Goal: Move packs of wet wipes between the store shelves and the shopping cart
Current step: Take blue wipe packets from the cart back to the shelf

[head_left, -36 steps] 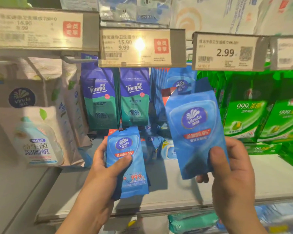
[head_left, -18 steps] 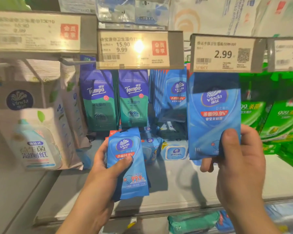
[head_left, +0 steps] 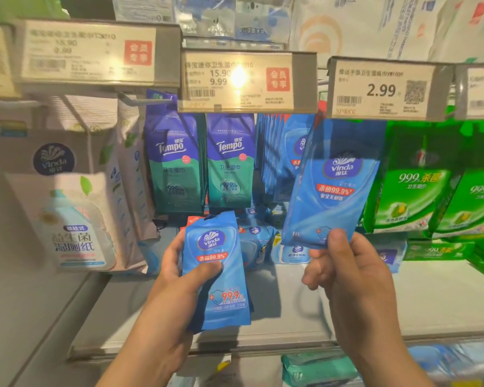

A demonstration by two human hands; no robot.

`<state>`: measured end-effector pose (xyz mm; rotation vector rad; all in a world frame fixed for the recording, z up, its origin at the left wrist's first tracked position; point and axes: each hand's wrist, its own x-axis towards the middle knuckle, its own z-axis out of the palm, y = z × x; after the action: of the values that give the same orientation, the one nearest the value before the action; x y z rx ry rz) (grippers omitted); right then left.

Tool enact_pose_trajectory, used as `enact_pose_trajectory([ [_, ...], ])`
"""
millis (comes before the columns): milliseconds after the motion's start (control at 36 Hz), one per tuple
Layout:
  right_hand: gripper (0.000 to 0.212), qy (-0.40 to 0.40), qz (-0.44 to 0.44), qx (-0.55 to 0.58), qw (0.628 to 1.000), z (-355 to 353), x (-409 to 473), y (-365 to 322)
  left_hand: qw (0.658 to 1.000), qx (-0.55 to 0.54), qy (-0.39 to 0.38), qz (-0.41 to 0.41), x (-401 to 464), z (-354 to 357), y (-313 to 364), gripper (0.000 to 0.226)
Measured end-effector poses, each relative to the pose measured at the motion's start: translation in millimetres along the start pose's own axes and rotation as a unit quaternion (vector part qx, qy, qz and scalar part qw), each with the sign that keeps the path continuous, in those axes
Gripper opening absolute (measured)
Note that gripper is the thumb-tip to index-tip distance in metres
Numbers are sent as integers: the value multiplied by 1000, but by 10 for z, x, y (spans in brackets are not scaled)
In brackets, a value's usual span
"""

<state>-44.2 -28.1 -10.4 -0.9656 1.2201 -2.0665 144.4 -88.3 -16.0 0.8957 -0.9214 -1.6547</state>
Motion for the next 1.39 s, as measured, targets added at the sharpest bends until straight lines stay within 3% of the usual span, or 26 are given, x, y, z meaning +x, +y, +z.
enact_pose_trajectory([
  [83,25,7,31,4,999,55,48,13,1000,1,-2,-4,-20,-4,-1,58],
  [611,26,60,97,40,993,220,420,11,1000,-10,16,-6,-56,-13,-21,62],
  [861,25,49,118,63,990,226,373,27,1000,11,24,-5,-63,-43,-34,65],
  [1000,20,45,175,74,981,185,322,77,1000,15,17,-11,-87,-56,-48,65],
  [1111,13,5,226,33,974,154,238,191,1000,13,14,-11,-91,-48,-61,68],
  [1222,18,-111,279,-38,953,151,56,265,1000,8,11,-2,-94,-33,-83,73],
  [1333,33,-254,247,-157,922,180,-113,238,1000,11,9,6,-104,-13,-99,74],
  [1389,39,-282,235,-163,916,192,-164,226,1000,7,6,6,-98,-12,-110,74],
])
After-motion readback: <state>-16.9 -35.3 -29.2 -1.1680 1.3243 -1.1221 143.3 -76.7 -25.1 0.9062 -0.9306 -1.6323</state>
